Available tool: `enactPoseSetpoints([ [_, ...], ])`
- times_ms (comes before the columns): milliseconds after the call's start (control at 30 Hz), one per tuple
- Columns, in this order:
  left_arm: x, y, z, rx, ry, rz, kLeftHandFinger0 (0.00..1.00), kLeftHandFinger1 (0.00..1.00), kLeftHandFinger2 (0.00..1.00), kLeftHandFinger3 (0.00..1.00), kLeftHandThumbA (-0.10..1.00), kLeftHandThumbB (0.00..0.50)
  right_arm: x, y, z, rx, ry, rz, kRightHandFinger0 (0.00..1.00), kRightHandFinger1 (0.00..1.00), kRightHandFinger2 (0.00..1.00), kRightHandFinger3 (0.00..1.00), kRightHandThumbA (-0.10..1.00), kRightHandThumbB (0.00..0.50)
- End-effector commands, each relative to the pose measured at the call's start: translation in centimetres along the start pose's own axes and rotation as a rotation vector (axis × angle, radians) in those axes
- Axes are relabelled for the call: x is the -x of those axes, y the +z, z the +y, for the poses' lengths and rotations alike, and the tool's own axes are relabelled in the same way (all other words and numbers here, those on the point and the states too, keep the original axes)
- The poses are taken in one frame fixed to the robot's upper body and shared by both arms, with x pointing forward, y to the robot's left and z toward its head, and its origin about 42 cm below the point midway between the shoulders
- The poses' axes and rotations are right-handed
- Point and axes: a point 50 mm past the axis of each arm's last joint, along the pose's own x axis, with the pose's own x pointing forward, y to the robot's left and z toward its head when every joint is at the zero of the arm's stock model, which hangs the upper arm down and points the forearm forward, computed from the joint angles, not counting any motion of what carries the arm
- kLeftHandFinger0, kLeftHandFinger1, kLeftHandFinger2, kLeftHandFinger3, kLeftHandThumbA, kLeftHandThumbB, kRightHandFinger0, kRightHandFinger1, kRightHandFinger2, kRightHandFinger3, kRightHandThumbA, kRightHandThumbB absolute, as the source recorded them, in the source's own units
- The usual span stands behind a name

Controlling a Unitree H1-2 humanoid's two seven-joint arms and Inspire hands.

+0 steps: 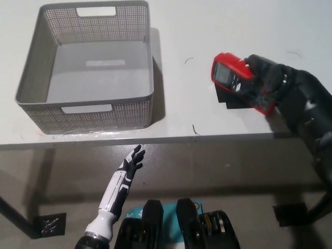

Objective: Use the right hand to pick up a multimeter on the right side and put it into a container on the left side

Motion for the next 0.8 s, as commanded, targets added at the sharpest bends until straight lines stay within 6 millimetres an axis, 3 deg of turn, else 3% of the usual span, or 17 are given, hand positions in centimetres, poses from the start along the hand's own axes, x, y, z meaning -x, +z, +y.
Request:
enactPoseSetpoints([
  [0,-1.8,1.9,0.3,-0.010,-0.021,-0.111,1.00,1.00,1.00,1.00,1.00,0.332,0.6,1.2,-5.3,-0.942,-0.085,-0.074,0.00,0.44,0.88,1.00,-0.10,0.142],
  [67,-1.7,1.9,0.2,-0.010,-0.019,-0.111,1.00,1.00,1.00,1.00,1.00,0.329,0.8,1.5,-6.1,-1.193,-0.031,-0.106,0.00,0.31,0.79,1.00,-0.10,0.158],
  [100,-1.7,1.9,0.3,-0.010,-0.019,-0.111,1.00,1.00,1.00,1.00,1.00,0.324,0.8,1.6,-6.3,-1.223,-0.025,-0.111,0.00,0.19,0.71,1.00,-0.10,0.215],
  [133,-1.7,1.9,0.3,-0.009,-0.023,-0.108,1.00,1.00,1.00,1.00,1.00,0.329,1.0,1.8,-6.9,-1.333,0.021,-0.155,0.00,0.10,0.69,1.00,-0.10,0.136],
  [200,-1.6,1.8,0.1,0.001,-0.025,-0.106,1.00,1.00,1.00,1.00,1.00,0.335,1.2,1.9,-7.5,-1.432,0.063,-0.188,0.00,0.01,0.68,1.00,-0.10,0.112],
  [267,-1.5,1.8,0.1,-0.001,-0.025,-0.105,1.00,1.00,1.00,1.00,1.00,0.328,1.4,2.2,-8.4,-1.486,0.089,-0.234,0.00,0.00,0.61,1.00,-0.10,0.140],
  [333,-1.5,1.8,0.2,-0.007,-0.026,-0.105,1.00,1.00,1.00,1.00,1.00,0.326,1.5,2.6,-8.8,-1.519,0.109,-0.264,0.00,0.00,0.59,1.00,-0.10,0.132],
  [400,-1.5,1.7,0.2,-0.005,-0.027,-0.102,1.00,1.00,1.00,1.00,1.00,0.345,2.2,4.5,-10.8,-1.601,0.162,-0.371,0.00,0.00,0.61,1.00,-0.10,0.136],
  [500,-1.3,1.5,0.1,-0.010,-0.029,-0.096,1.00,1.00,1.00,1.00,1.00,0.345,2.9,6.2,-12.6,-1.651,0.187,-0.453,0.00,0.00,0.60,1.00,-0.10,0.121],
  [600,-1.2,1.5,0.1,-0.015,-0.031,-0.093,1.00,1.00,1.00,1.00,1.00,0.339,3.7,8.0,-14.2,-1.684,0.190,-0.519,0.00,0.01,0.62,1.00,-0.10,0.137],
  [700,-1.1,1.4,0.0,-0.008,-0.028,-0.091,1.00,1.00,1.00,1.00,1.00,0.343,4.6,9.8,-15.7,-1.709,0.232,-0.563,0.00,0.00,0.55,1.00,-0.10,0.154],
  [733,-1.1,1.4,0.0,-0.006,-0.026,-0.090,1.00,1.00,1.00,1.00,1.00,0.350,5.1,10.6,-16.4,-1.726,0.287,-0.596,0.00,0.01,0.57,0.80,-0.10,0.148],
  [767,-1.1,1.4,0.0,-0.009,-0.028,-0.090,1.00,1.00,1.00,1.00,1.00,0.349,5.5,11.2,-16.7,-1.724,0.306,-0.621,0.00,0.02,0.59,0.78,-0.10,0.146],
])
